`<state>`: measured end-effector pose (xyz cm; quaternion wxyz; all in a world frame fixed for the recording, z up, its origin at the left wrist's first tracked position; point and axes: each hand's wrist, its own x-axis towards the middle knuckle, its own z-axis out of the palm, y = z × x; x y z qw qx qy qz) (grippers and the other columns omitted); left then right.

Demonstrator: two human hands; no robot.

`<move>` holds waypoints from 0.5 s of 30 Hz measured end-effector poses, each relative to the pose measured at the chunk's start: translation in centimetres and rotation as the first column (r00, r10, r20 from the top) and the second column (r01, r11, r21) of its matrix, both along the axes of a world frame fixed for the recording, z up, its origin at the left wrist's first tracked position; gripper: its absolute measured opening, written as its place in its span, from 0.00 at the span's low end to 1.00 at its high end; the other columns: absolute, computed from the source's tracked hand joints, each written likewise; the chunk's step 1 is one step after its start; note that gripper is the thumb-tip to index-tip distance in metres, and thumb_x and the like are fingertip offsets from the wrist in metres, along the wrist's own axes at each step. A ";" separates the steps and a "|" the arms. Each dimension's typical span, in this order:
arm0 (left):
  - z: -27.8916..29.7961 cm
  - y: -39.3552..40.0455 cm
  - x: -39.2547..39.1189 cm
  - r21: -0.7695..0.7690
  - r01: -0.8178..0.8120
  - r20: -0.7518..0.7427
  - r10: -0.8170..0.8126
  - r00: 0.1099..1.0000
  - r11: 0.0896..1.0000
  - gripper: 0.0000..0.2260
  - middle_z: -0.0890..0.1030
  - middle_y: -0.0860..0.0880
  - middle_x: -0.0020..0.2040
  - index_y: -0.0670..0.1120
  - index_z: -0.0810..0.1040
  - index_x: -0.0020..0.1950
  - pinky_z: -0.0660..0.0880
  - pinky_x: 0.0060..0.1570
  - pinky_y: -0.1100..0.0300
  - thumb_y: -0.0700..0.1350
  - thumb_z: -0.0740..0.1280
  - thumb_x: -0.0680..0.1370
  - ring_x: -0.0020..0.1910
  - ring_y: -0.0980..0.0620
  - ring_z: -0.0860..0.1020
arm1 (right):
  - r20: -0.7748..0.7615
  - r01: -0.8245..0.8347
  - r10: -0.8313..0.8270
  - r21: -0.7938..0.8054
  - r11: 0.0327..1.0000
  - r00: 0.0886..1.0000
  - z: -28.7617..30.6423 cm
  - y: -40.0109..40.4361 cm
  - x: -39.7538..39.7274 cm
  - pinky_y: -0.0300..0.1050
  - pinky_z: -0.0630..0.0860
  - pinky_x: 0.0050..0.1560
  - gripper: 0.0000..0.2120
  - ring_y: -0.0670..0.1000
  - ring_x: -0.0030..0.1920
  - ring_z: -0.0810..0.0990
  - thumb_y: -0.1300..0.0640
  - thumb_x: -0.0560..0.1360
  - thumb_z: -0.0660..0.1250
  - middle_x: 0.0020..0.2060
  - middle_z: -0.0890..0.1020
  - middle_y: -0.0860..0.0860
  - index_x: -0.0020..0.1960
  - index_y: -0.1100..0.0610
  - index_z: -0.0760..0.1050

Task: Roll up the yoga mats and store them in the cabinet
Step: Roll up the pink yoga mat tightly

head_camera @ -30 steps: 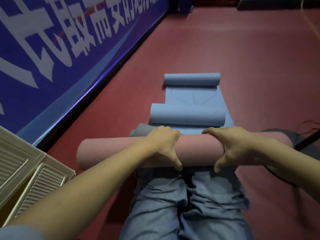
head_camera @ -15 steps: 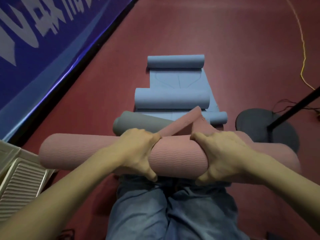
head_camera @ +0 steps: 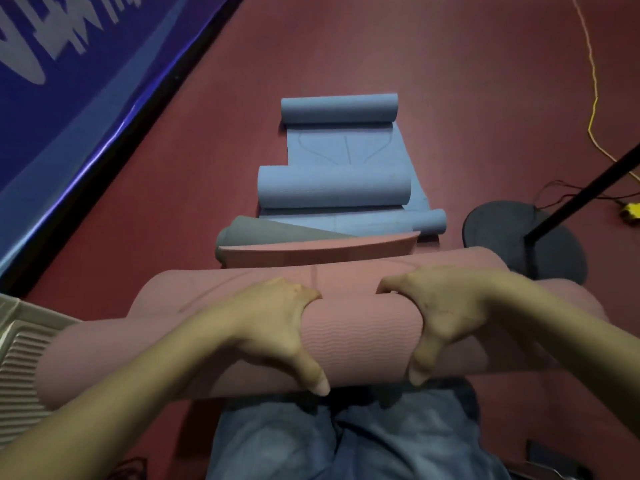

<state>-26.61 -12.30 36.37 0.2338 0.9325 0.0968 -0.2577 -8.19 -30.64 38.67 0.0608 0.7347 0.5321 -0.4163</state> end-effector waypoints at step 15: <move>-0.4 2.8 1.9 -0.099 0.001 0.142 0.013 0.990 0.995 0.39 0.80 0.61 0.50 0.61 0.74 0.57 0.77 0.53 0.55 0.74 0.78 0.51 0.49 0.59 0.79 | 0.393 -0.088 -0.014 0.240 0.967 0.919 -1.1 -1.2 -3.4 0.48 0.76 0.51 0.46 0.53 0.53 0.76 0.29 0.54 0.70 0.53 0.73 0.47 0.67 0.46 0.61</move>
